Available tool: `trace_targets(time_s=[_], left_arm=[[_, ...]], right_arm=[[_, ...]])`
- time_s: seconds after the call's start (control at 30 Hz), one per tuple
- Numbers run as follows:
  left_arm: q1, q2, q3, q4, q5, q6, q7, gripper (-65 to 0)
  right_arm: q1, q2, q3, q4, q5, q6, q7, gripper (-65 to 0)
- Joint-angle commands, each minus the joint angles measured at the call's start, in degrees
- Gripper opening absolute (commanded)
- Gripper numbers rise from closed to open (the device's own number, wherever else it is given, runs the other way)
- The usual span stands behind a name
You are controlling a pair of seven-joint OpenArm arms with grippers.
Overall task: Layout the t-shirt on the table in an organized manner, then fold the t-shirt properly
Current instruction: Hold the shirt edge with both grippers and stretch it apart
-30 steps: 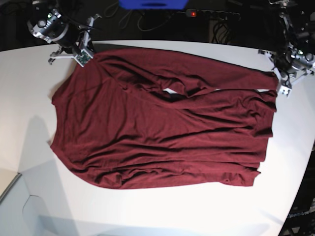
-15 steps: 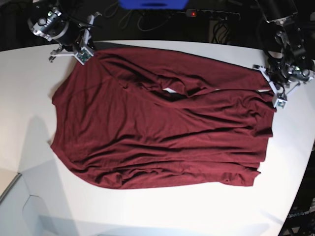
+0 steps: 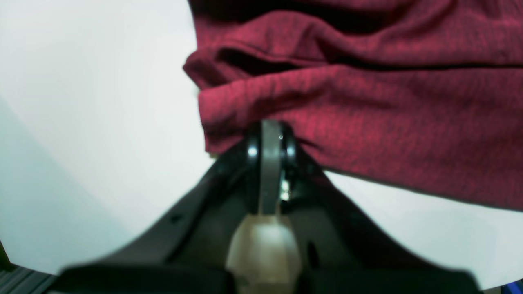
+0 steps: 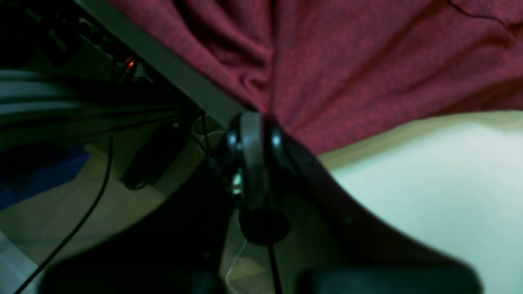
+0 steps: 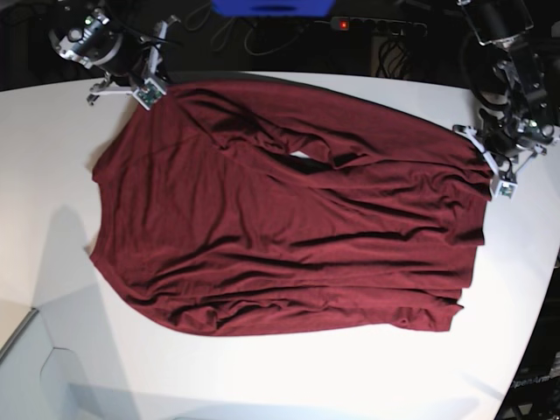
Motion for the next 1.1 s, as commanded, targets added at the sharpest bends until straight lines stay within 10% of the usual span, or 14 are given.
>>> trace_targets(time_s=[0.0, 0.53, 1.07], left_arm=[[0.86, -0.73, 0.09, -0.68, 1.14, -0.28, 2.95, -64.4], [4.72, -3.28, -0.08, 3.1, 1.14, -0.28, 2.95, -64.4], [1.21, -2.58, -0.17, 18.75, 0.7, -0.28, 9.1, -64.4]], right_arm=[[-0.67, 0.52, 0.95, 0.97, 0.41, 0.26, 0.83, -57.5], [4.7, 0.16, 8.78, 1.32, 0.58, 0.35, 0.48, -51.2], [16.04, -7.13, 8.08, 0.8, 0.49, 0.35, 0.3, -51.1]])
